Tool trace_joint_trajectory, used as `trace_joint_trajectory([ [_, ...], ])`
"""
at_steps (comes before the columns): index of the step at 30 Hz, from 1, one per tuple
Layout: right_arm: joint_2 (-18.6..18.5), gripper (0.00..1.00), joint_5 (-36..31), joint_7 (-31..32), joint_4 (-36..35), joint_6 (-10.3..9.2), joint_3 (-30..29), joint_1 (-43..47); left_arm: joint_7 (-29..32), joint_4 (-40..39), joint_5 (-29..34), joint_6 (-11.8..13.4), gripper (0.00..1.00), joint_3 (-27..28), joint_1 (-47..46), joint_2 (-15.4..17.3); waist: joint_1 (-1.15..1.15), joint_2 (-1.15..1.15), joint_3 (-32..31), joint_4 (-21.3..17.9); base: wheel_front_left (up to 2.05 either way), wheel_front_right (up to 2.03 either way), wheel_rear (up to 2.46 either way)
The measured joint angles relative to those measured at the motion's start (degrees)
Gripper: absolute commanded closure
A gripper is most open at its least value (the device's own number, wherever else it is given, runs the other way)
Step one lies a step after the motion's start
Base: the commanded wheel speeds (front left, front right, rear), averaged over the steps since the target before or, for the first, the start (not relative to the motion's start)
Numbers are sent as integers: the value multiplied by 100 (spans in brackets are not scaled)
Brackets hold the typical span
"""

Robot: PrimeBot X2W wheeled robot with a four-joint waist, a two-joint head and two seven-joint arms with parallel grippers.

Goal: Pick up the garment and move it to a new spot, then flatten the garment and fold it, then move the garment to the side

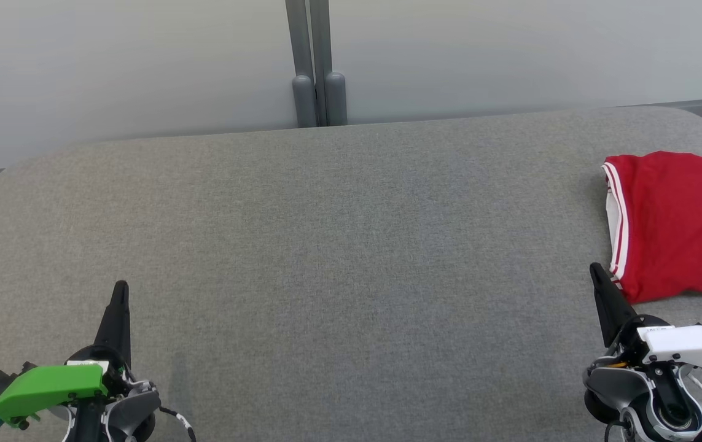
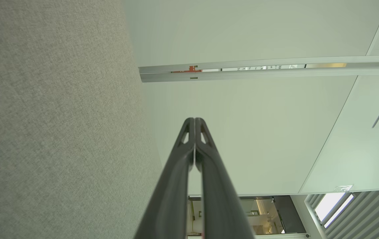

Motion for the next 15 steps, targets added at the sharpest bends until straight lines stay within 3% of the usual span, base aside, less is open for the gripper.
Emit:
trace_joint_trajectory([
  [15,0,100,0,0,0,0,0,0,0,-1,0,0,100,2,-1,0,0,0,0,0,0,0,0],
])
